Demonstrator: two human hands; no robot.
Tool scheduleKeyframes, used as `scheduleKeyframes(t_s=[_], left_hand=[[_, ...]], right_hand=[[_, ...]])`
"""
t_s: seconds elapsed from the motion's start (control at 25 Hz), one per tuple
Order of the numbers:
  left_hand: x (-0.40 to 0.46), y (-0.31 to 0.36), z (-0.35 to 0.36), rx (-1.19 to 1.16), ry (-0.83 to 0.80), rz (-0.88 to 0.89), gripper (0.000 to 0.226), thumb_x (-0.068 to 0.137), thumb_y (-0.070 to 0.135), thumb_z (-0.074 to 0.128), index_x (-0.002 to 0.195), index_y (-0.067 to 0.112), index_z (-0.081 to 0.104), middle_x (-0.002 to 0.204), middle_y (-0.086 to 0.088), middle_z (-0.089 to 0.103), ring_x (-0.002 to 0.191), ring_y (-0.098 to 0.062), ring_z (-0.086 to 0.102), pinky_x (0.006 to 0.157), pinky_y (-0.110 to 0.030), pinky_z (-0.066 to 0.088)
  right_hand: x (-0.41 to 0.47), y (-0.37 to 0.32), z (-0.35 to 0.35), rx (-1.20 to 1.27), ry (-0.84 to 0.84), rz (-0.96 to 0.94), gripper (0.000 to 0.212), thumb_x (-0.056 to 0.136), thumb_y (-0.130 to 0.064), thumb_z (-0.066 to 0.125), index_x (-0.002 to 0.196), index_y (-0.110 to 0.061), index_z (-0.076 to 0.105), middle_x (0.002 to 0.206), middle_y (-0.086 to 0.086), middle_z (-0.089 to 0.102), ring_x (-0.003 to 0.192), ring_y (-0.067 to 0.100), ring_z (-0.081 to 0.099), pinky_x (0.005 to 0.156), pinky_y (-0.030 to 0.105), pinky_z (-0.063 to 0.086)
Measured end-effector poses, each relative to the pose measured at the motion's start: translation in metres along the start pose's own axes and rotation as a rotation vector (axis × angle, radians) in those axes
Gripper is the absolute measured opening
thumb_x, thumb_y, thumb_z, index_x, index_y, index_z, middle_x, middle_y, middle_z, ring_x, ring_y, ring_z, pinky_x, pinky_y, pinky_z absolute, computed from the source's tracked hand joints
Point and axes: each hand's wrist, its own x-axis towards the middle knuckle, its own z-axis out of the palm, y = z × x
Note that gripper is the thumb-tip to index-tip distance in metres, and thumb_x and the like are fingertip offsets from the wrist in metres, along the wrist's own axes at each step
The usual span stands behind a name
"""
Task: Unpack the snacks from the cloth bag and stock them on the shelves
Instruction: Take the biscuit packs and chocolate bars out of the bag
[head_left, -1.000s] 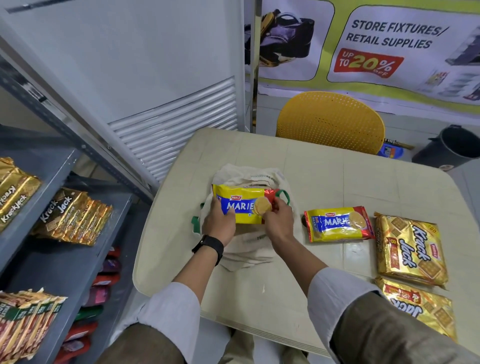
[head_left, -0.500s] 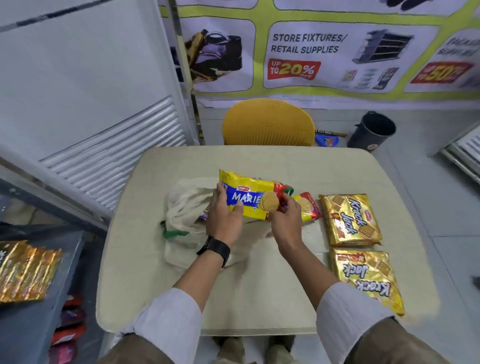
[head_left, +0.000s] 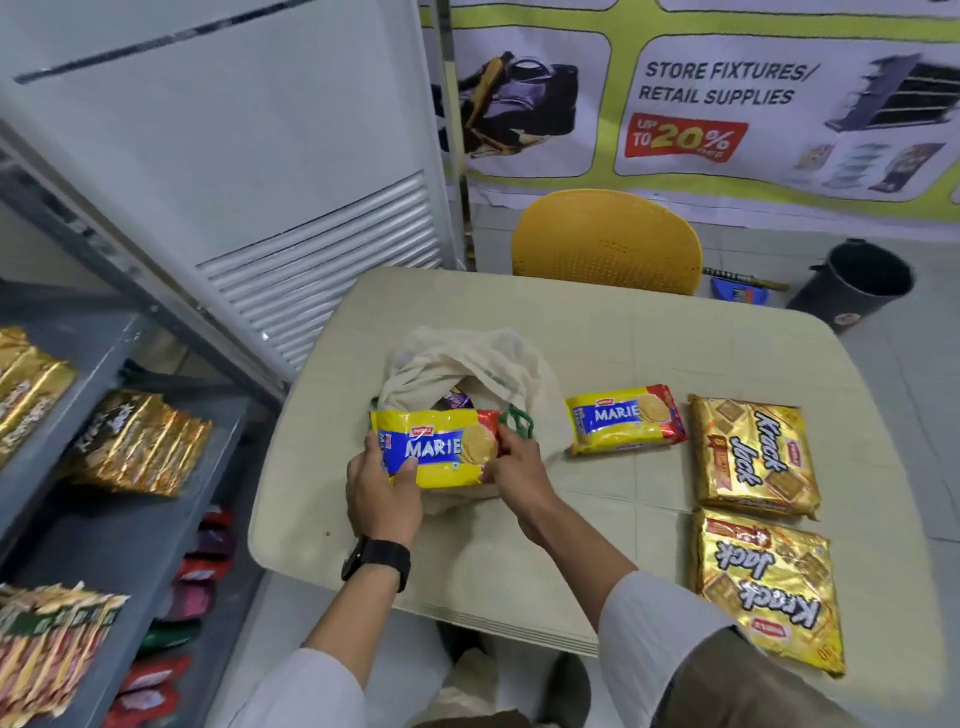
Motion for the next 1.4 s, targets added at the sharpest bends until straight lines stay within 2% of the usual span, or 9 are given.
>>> scheduleKeyframes(t_s=[0.28, 0.48, 0.56, 0.64, 0.8, 0.92, 1.16, 1.24, 1.4], left_hand=[[0.023, 0.015, -0.057, -0.181, 0.170, 0.004, 0.055, 0.096, 0.017, 0.062, 0.149, 0.017, 0.048, 0.131, -0.014, 0.060, 0.121, -0.033, 0.059, 0.106, -0.045, 0.046], [0.052, 0.051, -0.111, -0.272, 0.274, 0.099, 0.048, 0.095, 0.019, 0.062, 0.142, 0.025, 0.054, 0.126, -0.006, 0.066, 0.115, -0.027, 0.065, 0.101, -0.052, 0.052], [0.060, 0.059, -0.123, -0.395, 0.266, 0.122, 0.044, 0.095, 0.013, 0.062, 0.137, 0.025, 0.058, 0.120, 0.000, 0.070, 0.109, -0.022, 0.068, 0.098, -0.050, 0.056], [0.063, 0.060, -0.126, -0.485, 0.245, 0.121, 0.046, 0.095, 0.008, 0.062, 0.136, 0.027, 0.060, 0.114, 0.006, 0.073, 0.104, -0.016, 0.070, 0.097, -0.046, 0.057], [0.060, 0.044, -0.098, -0.590, 0.136, 0.084, 0.040, 0.095, 0.005, 0.060, 0.118, 0.036, 0.069, 0.104, 0.008, 0.077, 0.097, -0.013, 0.073, 0.094, -0.044, 0.058], [0.052, 0.032, -0.058, -0.605, 0.036, 0.055, 0.051, 0.091, 0.002, 0.063, 0.093, 0.052, 0.070, 0.090, 0.014, 0.077, 0.081, -0.007, 0.071, 0.084, -0.036, 0.059], [-0.017, 0.008, 0.089, -0.388, -0.283, 0.010, 0.052, 0.086, 0.000, 0.071, 0.135, 0.014, 0.060, 0.109, 0.000, 0.070, 0.097, -0.022, 0.069, 0.093, -0.041, 0.057], [-0.044, -0.002, 0.130, -0.302, -0.408, 0.001, 0.046, 0.085, 0.002, 0.072, 0.129, 0.013, 0.063, 0.114, -0.004, 0.072, 0.102, -0.026, 0.070, 0.095, -0.045, 0.056], [-0.076, -0.023, 0.180, -0.117, -0.546, -0.067, 0.048, 0.087, 0.006, 0.069, 0.133, 0.017, 0.059, 0.126, -0.009, 0.068, 0.114, -0.030, 0.066, 0.103, -0.048, 0.051]], right_hand=[[0.001, -0.069, 0.046, -0.233, -0.014, -0.193, 0.073, 0.078, -0.004, 0.051, 0.148, -0.026, 0.051, 0.134, 0.016, 0.058, 0.124, 0.038, 0.054, 0.108, 0.050, 0.047], [-0.014, -0.111, 0.076, -0.040, 0.023, -0.447, 0.067, 0.085, 0.005, 0.057, 0.146, -0.022, 0.057, 0.125, 0.008, 0.051, 0.117, 0.021, 0.056, 0.110, 0.037, 0.046], [-0.016, -0.122, 0.077, 0.066, 0.066, -0.471, 0.068, 0.085, 0.003, 0.064, 0.146, -0.024, 0.057, 0.126, 0.001, 0.046, 0.110, 0.007, 0.056, 0.107, 0.024, 0.046], [-0.014, -0.127, 0.073, 0.164, 0.094, -0.422, 0.061, 0.083, 0.000, 0.071, 0.138, -0.026, 0.062, 0.131, 0.001, 0.043, 0.113, 0.008, 0.055, 0.106, 0.024, 0.046], [-0.011, -0.117, 0.060, 0.140, 0.096, -0.378, 0.057, 0.086, -0.009, 0.070, 0.139, -0.026, 0.058, 0.137, 0.002, 0.056, 0.122, 0.017, 0.058, 0.109, 0.042, 0.049], [-0.012, -0.087, 0.031, -0.052, 0.179, -0.360, 0.060, 0.089, -0.018, 0.067, 0.147, -0.024, 0.052, 0.139, 0.001, 0.059, 0.125, 0.017, 0.057, 0.109, 0.041, 0.047], [-0.032, 0.041, -0.087, -0.238, 0.399, -0.028, 0.048, 0.091, -0.029, 0.064, 0.139, -0.025, 0.059, 0.127, 0.002, 0.071, 0.116, 0.029, 0.065, 0.091, 0.038, 0.049], [-0.038, 0.078, -0.120, -0.265, 0.413, 0.100, 0.048, 0.088, -0.023, 0.063, 0.135, -0.023, 0.060, 0.120, 0.003, 0.073, 0.102, 0.028, 0.067, 0.079, 0.033, 0.045], [-0.037, 0.124, -0.157, -0.284, 0.370, 0.235, 0.046, 0.084, -0.015, 0.061, 0.129, -0.018, 0.060, 0.107, 0.000, 0.069, 0.091, 0.022, 0.063, 0.078, 0.035, 0.051]])
